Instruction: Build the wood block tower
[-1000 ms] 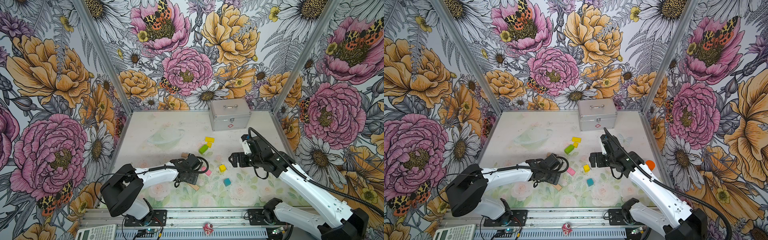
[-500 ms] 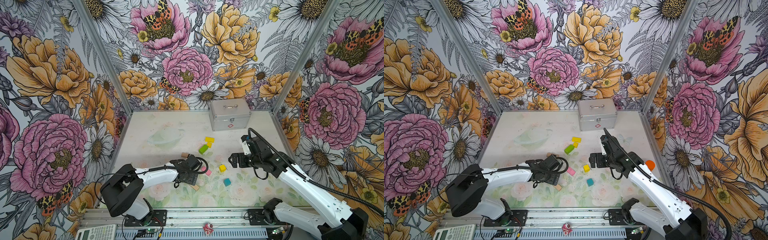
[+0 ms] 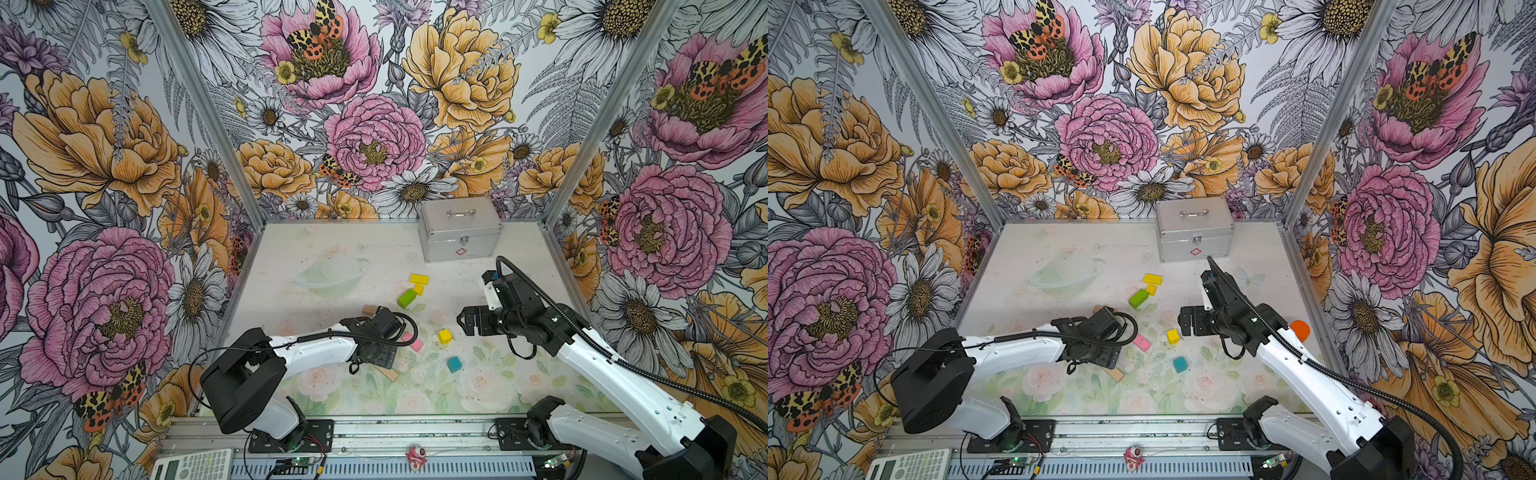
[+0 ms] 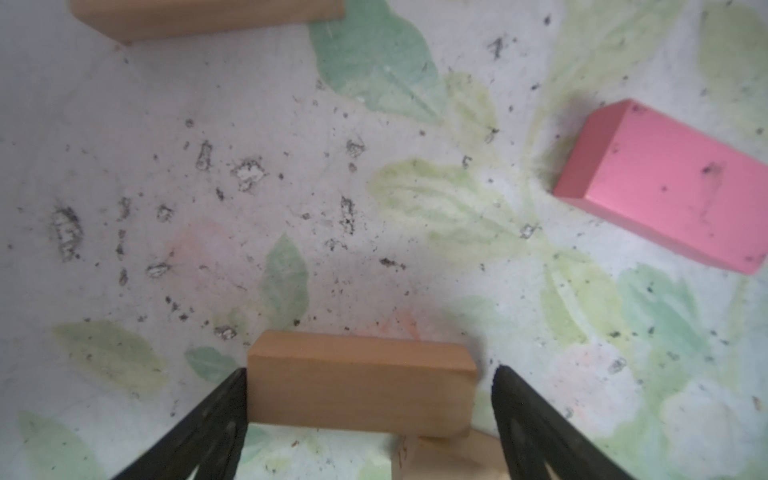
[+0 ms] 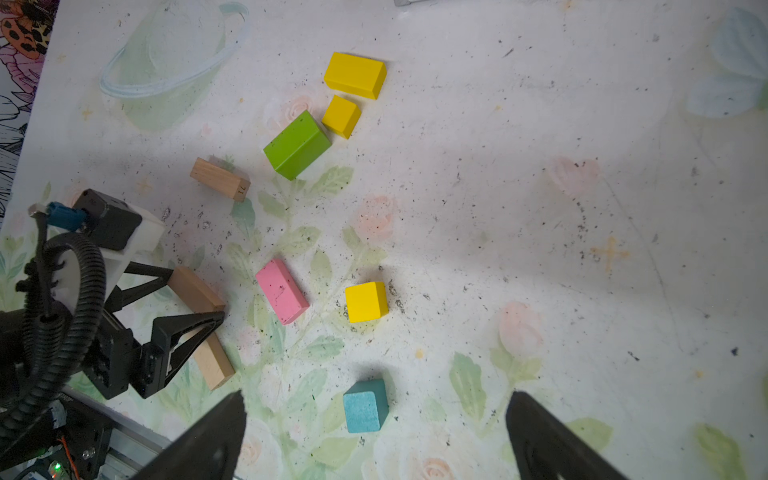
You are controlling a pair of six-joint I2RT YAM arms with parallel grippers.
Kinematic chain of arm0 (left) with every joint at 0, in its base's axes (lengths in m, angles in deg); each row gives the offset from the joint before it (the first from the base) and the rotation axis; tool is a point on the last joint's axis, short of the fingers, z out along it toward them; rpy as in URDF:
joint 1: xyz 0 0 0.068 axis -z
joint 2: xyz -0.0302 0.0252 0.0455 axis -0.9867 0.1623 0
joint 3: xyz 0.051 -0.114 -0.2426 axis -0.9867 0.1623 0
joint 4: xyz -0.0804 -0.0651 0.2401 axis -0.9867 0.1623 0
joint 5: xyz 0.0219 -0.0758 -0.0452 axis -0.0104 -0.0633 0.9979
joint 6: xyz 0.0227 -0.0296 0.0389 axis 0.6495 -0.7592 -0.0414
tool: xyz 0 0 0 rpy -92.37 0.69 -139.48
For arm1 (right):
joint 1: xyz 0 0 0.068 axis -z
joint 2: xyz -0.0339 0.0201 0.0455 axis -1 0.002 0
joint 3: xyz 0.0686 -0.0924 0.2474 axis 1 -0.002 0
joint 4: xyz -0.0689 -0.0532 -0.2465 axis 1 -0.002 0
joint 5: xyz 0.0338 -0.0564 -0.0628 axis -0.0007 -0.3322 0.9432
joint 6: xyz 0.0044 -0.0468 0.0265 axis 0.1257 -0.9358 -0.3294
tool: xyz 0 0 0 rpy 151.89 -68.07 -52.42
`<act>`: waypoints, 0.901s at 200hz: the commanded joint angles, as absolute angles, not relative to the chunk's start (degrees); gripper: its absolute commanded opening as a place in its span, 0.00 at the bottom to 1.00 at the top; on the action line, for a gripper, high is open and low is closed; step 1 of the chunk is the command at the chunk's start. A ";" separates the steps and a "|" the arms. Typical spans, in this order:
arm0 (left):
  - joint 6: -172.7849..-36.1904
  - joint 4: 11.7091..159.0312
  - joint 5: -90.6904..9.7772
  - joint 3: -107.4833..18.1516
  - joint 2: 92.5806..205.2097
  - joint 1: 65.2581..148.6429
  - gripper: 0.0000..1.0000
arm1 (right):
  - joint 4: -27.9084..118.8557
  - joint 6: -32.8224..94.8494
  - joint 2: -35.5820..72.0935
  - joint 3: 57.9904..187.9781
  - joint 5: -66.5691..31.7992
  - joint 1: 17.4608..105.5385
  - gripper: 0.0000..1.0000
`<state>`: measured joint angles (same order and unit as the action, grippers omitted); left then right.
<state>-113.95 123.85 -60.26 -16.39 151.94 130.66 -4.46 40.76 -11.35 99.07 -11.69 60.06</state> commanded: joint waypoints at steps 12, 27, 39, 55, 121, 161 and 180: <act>-112.57 123.88 -59.93 -17.95 152.70 130.12 0.90 | -4.21 41.09 -12.06 98.99 -11.17 59.65 1.00; -112.58 123.87 -59.94 -17.93 153.19 130.15 0.89 | -4.24 41.09 -12.02 98.98 -11.14 59.65 1.00; -112.67 123.88 -59.96 -17.88 153.33 130.08 0.89 | -4.24 41.08 -11.91 98.99 -11.11 59.60 1.00; -112.78 123.88 -60.15 -17.75 153.46 130.14 0.89 | -4.15 41.00 -11.72 99.15 -11.12 59.65 1.00; -112.66 123.96 -60.19 -18.23 153.93 129.44 0.74 | -4.13 40.90 -11.10 99.37 -10.85 59.64 1.00; -113.12 126.17 -60.80 -20.30 153.30 128.06 0.73 | -4.10 40.91 -11.19 99.44 -10.82 59.65 1.00; -113.19 127.39 -60.90 -22.04 152.43 127.26 0.74 | -4.08 40.91 -11.19 99.62 -10.78 59.63 1.00</act>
<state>-112.96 125.75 -60.26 -18.82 153.56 128.60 -4.46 40.73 -11.31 99.07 -11.67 60.06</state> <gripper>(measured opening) 0.772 0.998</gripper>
